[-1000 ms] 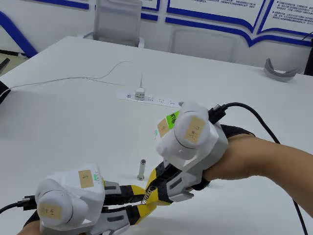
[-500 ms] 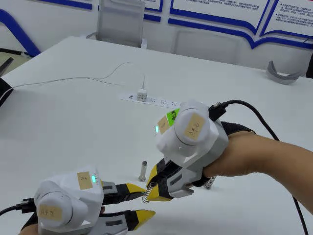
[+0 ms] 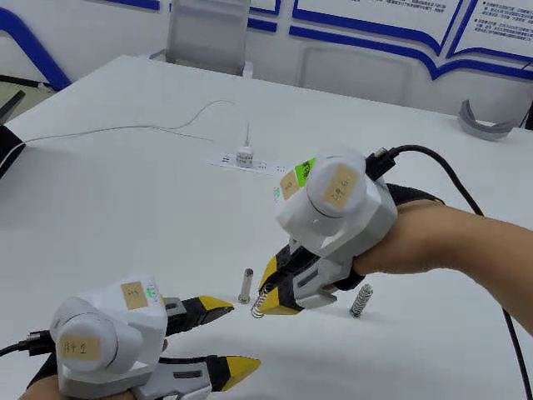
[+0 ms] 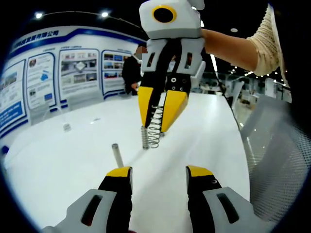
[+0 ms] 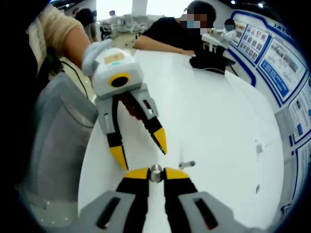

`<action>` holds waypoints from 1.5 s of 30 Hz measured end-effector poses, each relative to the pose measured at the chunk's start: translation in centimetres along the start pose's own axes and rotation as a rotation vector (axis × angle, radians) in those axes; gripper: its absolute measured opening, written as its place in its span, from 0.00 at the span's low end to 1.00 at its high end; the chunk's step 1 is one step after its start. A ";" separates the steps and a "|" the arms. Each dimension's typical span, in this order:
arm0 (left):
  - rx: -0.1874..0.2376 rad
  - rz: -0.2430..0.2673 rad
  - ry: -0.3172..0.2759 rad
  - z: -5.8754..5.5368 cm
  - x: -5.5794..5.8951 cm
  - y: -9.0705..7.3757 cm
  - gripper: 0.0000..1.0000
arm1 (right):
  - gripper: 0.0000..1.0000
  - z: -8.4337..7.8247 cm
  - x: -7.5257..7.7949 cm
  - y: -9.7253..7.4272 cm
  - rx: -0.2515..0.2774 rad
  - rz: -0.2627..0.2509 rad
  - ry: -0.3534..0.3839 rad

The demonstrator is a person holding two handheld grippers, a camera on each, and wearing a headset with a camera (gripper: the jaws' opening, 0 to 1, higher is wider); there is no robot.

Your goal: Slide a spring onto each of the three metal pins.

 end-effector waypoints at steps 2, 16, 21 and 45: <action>0.000 0.004 -0.003 -0.1 0.0 -0.1 0.47 | 0.12 0.1 0.3 0.0 -0.001 -0.005 0.000; 0.002 0.022 -0.028 -0.5 -0.3 -0.6 0.53 | 0.12 0.7 3.7 0.6 -0.023 -0.056 -0.002; 0.004 0.025 -0.033 -0.6 -0.3 -0.7 0.54 | 0.12 0.6 4.6 1.3 -0.043 -0.064 -0.001; 0.007 0.032 -0.050 -0.8 -0.6 -0.9 0.56 | 0.12 -0.4 5.6 4.1 -0.099 -0.031 0.031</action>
Point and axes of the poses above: the centre of the closed fingertips' face, and the gripper's own axes: y roughly forward along the fingers, x roughly to its right, z roughly out of its top, the point moved 3 cm from there along -y, roughly backward along the fingers, and after that the axes turned 12 degrees about -z, right-handed, at the moved point
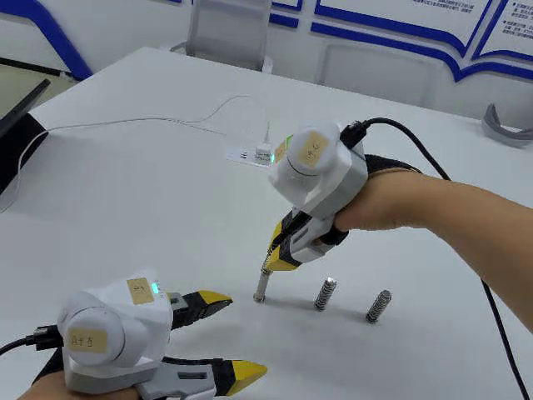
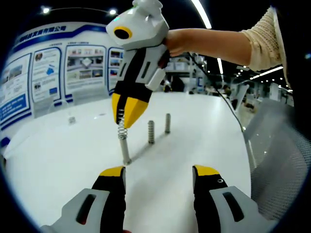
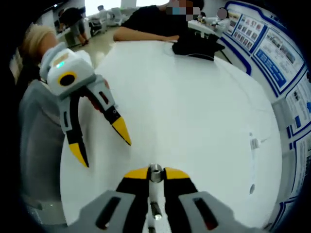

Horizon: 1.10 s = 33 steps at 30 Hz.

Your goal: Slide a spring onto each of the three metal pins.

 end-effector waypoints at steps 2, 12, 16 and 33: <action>-0.001 0.001 -0.002 0.0 0.0 0.0 0.56 | 0.12 0.0 0.0 0.1 -0.003 0.003 0.001; -0.006 -0.001 -0.006 -0.2 0.0 0.0 0.56 | 0.12 -0.2 -0.8 1.3 -0.045 0.022 -0.019; -0.009 -0.002 -0.008 -0.3 0.0 0.0 0.56 | 0.12 -0.3 -0.8 1.8 -0.057 0.026 -0.018; -0.013 0.004 -0.022 -0.6 0.0 0.0 0.56 | 0.12 -1.1 -1.5 4.2 -0.109 0.043 -0.019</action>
Point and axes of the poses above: the centre of the closed fingertips' face, and the gripper's own axes: y roughly forward along the fingers, x roughly to its right, z roughly out of its top, the point moved 3 cm from there along -y, roughly backward along the fingers, and after that the axes turned 12 degrees about -z, right-handed, at the moved point
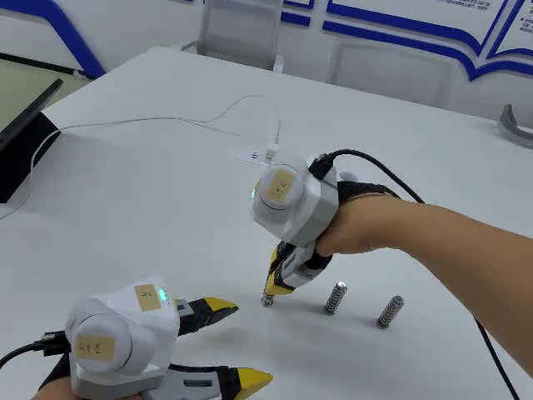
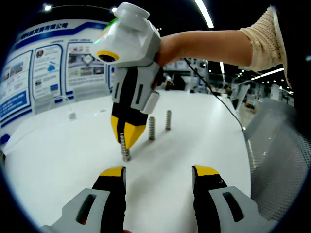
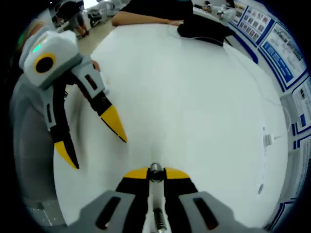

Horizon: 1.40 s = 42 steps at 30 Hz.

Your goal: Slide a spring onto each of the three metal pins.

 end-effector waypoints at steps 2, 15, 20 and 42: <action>0.001 0.002 -0.004 -0.1 -0.1 0.0 0.56 | 0.12 -0.1 -0.1 0.3 -0.004 0.004 0.003; 0.005 0.011 -0.017 -0.3 -0.3 -0.1 0.56 | 0.13 -0.4 -0.2 1.1 -0.012 0.016 0.021; 0.006 0.017 -0.023 -0.4 -0.5 -0.2 0.56 | 0.13 -0.4 -0.4 1.2 -0.008 0.021 0.023; 0.007 0.026 -0.015 0.2 -1.0 -0.2 0.58 | 0.29 -1.8 0.2 -1.5 0.104 -0.029 0.118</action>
Point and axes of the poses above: the centre of the closed fingertips' face, and the gripper's own axes: y roughly forward along the fingers, x roughly to its right, z roughly out of its top, the point moved 3 cm from there along -y, roughly backward along the fingers, and after that the axes turned 12 degrees about -z, right-handed, at the moved point
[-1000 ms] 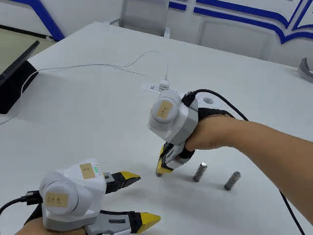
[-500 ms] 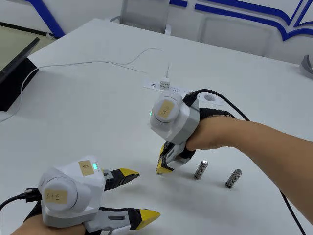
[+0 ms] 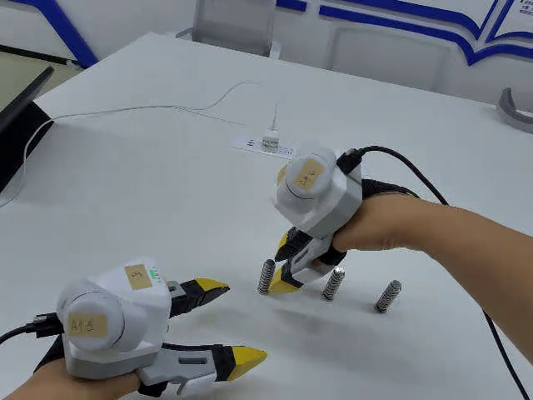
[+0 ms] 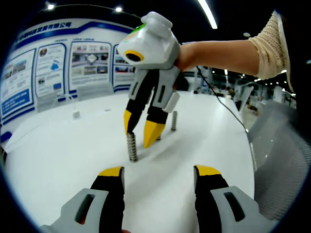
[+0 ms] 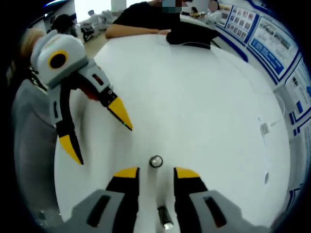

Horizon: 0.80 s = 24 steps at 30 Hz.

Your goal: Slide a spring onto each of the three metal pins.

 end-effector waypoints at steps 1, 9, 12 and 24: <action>0.000 0.001 0.001 0.0 -0.1 0.0 0.58 | 0.30 0.0 0.1 -0.2 0.007 -0.004 0.005; 0.000 0.001 0.001 0.4 -0.3 0.2 0.60 | 0.37 -1.2 0.7 -1.5 0.042 -0.036 0.042; -0.002 0.001 0.002 0.3 -0.4 0.3 0.60 | 0.38 -1.7 0.9 -2.1 0.054 -0.047 0.064; -0.012 -0.003 0.001 0.4 -0.6 0.6 0.62 | 0.43 -4.2 1.8 -4.1 0.096 -0.104 0.152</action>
Point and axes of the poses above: the centre of the closed fingertips' face, and the gripper's own axes: y roughly forward along the fingers, x roughly to its right, z roughly out of its top, the point moved 3 cm from there along -y, roughly backward along the fingers, and after that the axes turned 12 degrees about -z, right-handed, at the moved point
